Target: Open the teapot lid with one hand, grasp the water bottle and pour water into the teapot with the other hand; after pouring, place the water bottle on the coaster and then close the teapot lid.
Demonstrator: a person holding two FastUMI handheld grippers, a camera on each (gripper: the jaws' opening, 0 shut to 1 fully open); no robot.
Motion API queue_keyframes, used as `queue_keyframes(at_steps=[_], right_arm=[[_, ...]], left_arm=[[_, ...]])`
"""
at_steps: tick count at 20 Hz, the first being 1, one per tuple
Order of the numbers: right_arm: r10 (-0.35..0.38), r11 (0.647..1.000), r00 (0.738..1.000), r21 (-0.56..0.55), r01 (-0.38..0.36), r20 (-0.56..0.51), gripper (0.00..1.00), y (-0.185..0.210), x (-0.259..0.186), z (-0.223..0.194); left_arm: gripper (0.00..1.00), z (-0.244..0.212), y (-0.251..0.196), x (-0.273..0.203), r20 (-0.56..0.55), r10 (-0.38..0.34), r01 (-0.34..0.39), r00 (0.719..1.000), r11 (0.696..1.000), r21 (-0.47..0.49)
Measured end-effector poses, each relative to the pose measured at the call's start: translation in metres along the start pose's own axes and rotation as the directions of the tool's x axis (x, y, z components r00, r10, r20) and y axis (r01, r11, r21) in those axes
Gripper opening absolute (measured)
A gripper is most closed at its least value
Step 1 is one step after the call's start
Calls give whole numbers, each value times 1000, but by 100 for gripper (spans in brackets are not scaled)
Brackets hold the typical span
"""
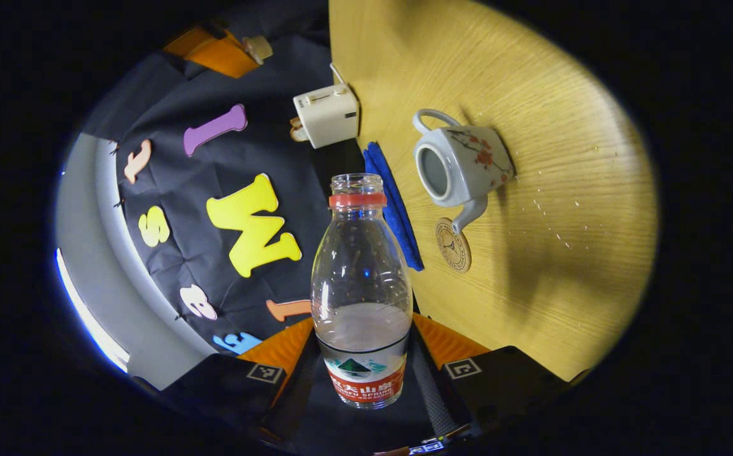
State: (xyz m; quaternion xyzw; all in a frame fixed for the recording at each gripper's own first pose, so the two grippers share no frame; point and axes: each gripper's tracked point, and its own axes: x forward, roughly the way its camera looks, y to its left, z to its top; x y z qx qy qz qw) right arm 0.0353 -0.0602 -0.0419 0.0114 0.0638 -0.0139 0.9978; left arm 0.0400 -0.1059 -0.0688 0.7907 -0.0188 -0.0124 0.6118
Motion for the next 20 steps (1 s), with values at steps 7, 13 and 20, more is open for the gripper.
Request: queue_keyframes(at_steps=[7,13,20], right_arm=[[29,999,1000,13,-29,4,1,9,-8,4],[31,1000,999,-4,-31,13,1,12,-10,7],[38,999,998,23,-39,42,1,18,-10,12]], left_arm=[[77,-21,-32,3,-2,-68,55,998,816,-576],[77,-40,0,10,-28,-9,-21,1000,426,-904],[77,-47,5,61,5,-17,3,1000,-98,-995]])
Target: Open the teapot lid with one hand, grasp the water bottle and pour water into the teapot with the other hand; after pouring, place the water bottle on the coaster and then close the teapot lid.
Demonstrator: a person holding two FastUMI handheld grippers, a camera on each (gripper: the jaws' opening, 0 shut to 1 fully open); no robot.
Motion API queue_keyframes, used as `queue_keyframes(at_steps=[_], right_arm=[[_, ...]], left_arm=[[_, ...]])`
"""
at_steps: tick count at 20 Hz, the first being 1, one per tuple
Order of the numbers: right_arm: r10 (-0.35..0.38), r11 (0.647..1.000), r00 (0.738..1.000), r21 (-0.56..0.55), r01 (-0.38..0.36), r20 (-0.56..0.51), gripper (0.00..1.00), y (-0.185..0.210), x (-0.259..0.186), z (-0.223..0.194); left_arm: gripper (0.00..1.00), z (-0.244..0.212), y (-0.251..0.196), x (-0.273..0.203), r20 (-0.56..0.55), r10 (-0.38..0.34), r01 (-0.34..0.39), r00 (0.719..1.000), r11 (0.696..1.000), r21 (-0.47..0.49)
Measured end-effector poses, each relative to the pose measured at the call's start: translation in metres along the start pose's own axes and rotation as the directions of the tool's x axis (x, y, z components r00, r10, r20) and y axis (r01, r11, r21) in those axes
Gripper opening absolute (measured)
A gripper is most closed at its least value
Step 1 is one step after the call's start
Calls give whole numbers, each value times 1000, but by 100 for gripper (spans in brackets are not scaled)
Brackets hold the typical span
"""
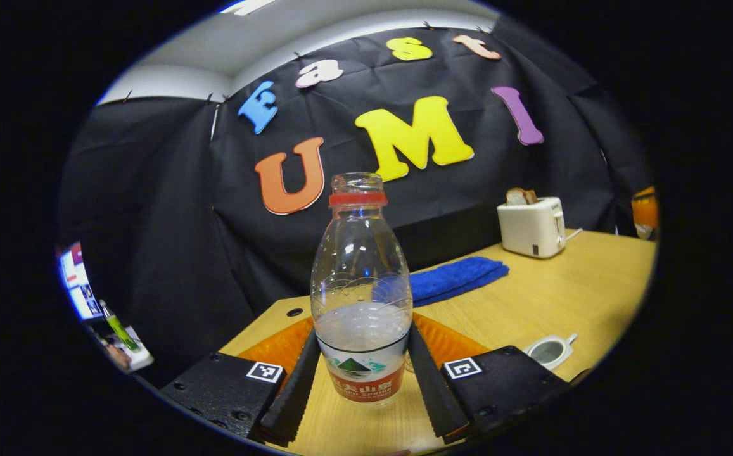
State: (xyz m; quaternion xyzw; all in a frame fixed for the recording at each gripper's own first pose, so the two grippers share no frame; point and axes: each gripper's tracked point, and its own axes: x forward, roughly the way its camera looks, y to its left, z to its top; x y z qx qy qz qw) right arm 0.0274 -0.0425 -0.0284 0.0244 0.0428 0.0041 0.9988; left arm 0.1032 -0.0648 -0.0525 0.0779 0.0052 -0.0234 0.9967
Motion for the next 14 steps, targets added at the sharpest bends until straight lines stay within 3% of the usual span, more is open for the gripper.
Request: queue_keyframes(at_steps=[6,14], right_arm=[[-32,999,999,40,32,10,1,-9,5,1],[-34,999,999,41,33,9,1,-7,8,-2]], left_arm=[[77,-8,-37,53,37,-123,128,992,973,-194],[78,-35,-60,89,-30,-153,143,988,967,-211]])
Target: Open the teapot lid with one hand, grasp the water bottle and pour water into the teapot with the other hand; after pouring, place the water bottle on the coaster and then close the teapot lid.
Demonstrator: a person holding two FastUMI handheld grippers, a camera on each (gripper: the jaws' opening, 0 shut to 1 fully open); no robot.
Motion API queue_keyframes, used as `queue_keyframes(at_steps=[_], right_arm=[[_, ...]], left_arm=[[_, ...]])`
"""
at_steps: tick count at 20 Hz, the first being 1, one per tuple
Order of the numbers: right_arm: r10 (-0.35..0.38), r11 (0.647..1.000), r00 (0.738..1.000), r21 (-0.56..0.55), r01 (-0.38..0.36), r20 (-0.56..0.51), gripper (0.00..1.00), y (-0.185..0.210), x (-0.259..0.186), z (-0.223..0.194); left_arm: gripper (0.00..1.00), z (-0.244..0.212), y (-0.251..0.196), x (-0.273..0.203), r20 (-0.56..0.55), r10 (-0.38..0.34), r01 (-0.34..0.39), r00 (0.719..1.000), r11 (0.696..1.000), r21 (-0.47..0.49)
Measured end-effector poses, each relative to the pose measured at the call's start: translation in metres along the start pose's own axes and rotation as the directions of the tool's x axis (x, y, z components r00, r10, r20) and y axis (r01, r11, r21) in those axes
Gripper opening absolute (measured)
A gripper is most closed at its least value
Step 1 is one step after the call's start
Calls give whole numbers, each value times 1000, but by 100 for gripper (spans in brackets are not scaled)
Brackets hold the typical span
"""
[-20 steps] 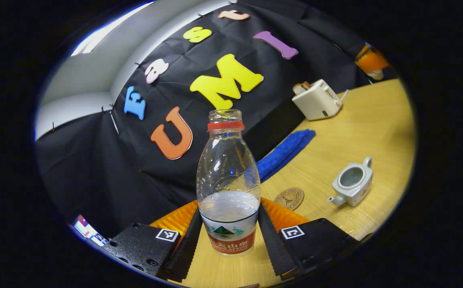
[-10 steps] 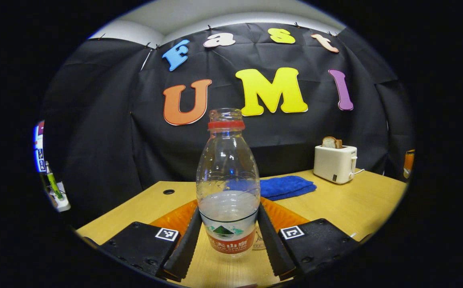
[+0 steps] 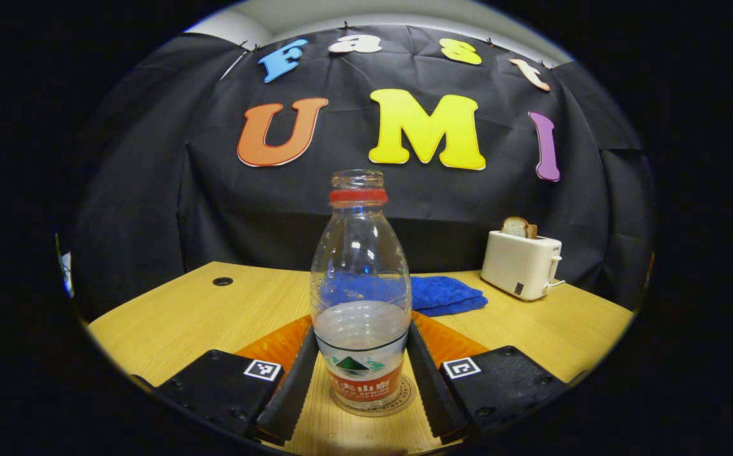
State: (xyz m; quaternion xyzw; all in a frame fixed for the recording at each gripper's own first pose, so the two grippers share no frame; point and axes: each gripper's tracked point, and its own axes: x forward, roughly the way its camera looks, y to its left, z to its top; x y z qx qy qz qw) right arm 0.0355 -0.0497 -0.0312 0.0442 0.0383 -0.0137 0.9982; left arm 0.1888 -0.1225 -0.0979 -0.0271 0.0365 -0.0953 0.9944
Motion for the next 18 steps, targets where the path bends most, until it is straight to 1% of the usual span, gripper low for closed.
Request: queue_keyframes(at_steps=[2,4,5,6,7,9,14,17,18], right_arm=[[5,1000,1000,-11,-5,-9,1,3,1,-3],[12,1000,1000,-15,-12,-11,1,7,-1,-4],[16,1000,1000,-20,-16,-8,1,9,-1,-3],[19,999,1000,-28,-19,-3,1,10,-2,-2],[20,999,1000,-31,-20,1,4,11,-2,-1],[23,999,1000,-37,-23,-1,1,12,-3,-2],[30,999,1000,-42,-30,-11,1,14,-1,-5],[31,998,999,-48,-32,-12,2,15,-2,-6],[31,998,999,-50,-31,-11,1,14,-1,-5]], left_arm=[[78,0,-2,4,-1,4,-4,1000,1000,17],[78,-2,1,7,-11,24,-24,1000,999,40],[78,-5,-2,7,-16,12,-12,1000,999,37],[78,-8,-1,8,-25,18,-17,1000,999,42],[78,-9,-1,8,-31,14,-12,999,999,40],[78,-8,-1,8,-18,15,-14,1000,999,39],[79,-7,-3,10,-8,37,-37,999,997,63],[80,-10,-9,11,-24,38,-36,999,997,69],[81,-15,-11,10,-47,38,-34,998,996,79]])
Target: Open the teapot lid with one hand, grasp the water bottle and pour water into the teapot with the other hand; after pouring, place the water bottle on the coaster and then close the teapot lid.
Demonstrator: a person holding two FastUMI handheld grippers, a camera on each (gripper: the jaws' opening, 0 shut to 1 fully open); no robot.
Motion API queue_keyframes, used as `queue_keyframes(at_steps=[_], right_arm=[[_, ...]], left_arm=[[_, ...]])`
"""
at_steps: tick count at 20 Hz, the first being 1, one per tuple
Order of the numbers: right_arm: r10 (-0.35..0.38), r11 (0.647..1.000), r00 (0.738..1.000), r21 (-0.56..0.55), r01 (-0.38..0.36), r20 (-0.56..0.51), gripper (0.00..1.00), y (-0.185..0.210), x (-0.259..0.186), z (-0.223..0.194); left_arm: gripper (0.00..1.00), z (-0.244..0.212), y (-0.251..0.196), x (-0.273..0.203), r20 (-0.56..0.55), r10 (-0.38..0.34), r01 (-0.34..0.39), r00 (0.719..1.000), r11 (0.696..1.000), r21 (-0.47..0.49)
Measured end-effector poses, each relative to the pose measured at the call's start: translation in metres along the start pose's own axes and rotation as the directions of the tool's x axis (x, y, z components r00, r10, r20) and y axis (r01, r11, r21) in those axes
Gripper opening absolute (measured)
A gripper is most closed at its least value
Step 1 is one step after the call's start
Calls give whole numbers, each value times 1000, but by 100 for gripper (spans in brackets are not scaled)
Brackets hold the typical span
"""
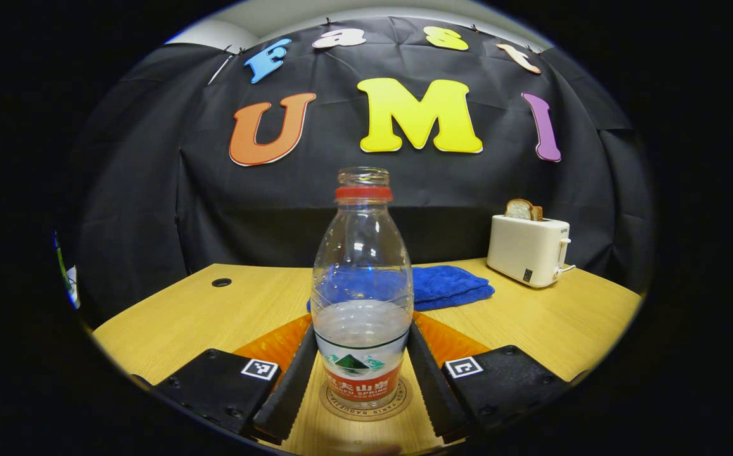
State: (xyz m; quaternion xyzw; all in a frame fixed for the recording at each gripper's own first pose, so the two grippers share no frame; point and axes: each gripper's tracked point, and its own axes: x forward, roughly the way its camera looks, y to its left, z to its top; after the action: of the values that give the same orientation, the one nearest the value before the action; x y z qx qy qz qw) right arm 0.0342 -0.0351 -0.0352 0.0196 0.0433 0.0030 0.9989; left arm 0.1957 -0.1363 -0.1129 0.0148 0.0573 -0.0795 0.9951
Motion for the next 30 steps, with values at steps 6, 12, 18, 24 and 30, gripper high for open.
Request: queue_keyframes(at_steps=[6,12,18,24,30], right_arm=[[-4,1000,1000,-4,4,1,1,-2,-1,2],[3,1000,1000,-11,-3,-6,1,2,-3,0],[7,1000,1000,-24,-7,-9,1,7,-3,-1],[29,1000,1000,-6,-29,-6,1,21,-3,-4],[97,995,995,31,-96,-20,3,47,8,-20]], left_arm=[[89,0,0,-4,-13,21,-21,1000,999,28],[90,13,1,-18,8,18,-19,1000,998,52],[90,26,-1,-47,34,-15,14,999,999,34],[90,27,21,-91,49,10,-12,999,999,51],[90,42,44,-138,64,33,-34,997,999,17]])
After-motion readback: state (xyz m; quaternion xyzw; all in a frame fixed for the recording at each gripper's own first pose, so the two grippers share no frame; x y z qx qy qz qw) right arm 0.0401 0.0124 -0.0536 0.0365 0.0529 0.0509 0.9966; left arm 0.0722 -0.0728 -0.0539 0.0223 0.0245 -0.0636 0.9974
